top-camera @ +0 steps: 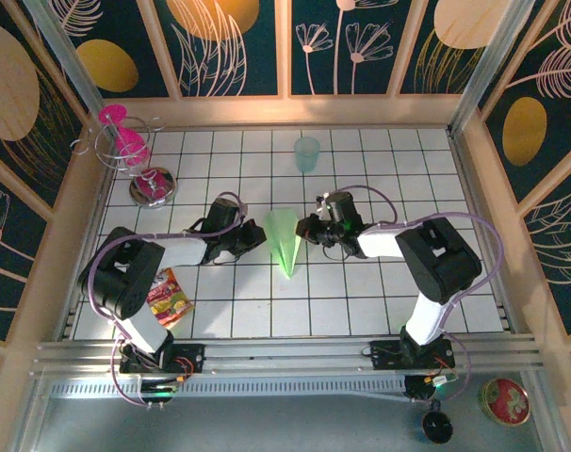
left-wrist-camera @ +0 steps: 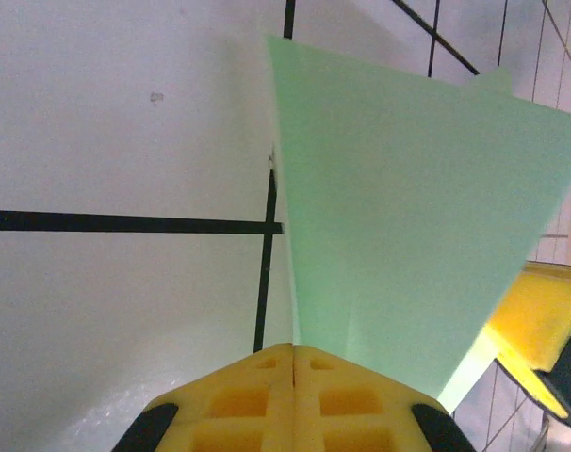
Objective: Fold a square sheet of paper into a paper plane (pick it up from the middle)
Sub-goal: Turn over a paper plane at the center of the table.
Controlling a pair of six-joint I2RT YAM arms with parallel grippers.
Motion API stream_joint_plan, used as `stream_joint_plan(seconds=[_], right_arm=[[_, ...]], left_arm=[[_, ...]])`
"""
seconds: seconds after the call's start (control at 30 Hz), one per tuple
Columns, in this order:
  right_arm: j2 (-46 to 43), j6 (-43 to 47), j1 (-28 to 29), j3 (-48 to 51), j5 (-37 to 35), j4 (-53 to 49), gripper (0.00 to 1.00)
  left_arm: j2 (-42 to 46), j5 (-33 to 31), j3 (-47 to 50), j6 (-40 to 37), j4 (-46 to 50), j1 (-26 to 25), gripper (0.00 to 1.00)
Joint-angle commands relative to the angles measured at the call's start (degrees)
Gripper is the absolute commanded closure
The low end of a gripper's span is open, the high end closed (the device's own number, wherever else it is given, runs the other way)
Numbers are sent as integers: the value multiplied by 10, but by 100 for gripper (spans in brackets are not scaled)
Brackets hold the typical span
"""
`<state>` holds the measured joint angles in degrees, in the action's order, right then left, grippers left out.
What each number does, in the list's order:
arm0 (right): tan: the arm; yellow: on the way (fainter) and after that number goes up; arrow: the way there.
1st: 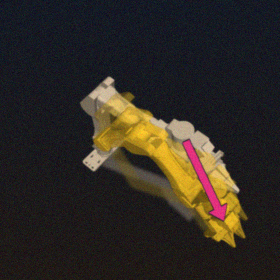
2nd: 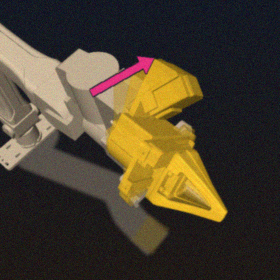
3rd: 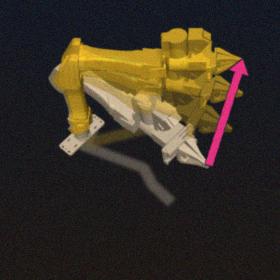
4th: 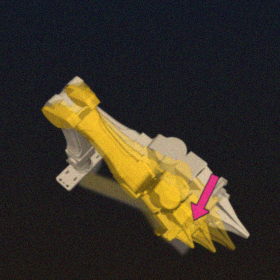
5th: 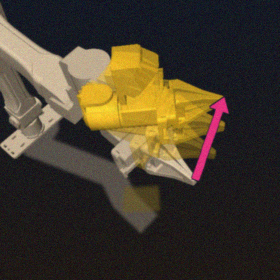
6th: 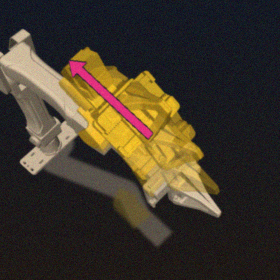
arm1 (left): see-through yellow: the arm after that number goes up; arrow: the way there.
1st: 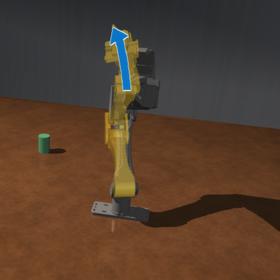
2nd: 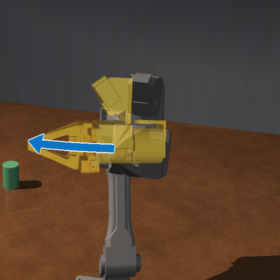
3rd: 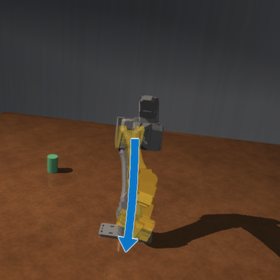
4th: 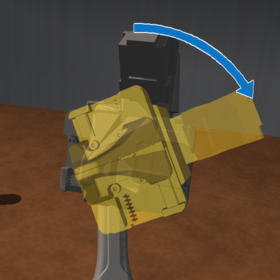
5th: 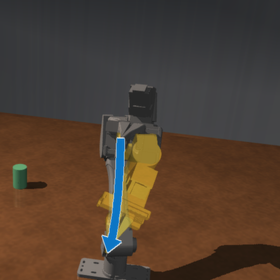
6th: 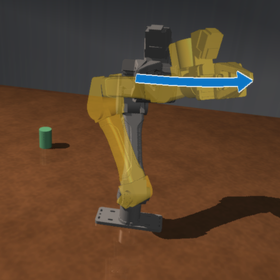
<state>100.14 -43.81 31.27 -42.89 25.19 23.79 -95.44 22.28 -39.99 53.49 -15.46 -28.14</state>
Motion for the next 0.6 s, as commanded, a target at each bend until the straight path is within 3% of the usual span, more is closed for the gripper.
stream_joint_plan(seconds=[0.0,0.33,0.47,0.57], right_arm=[[-22,-4,-14,9,2,12,100],[6,-32,-2,7,18,57,100],[19,-42,-2,9,16,69,100],[30,-43,8,7,18,70,100]], left_arm=[[44,-33,-5,-21,29,-2,100],[39,-17,-15,-77,77,6,100],[41,-54,-25,-107,128,16,100],[34,-46,-32,-125,144,18,99]])
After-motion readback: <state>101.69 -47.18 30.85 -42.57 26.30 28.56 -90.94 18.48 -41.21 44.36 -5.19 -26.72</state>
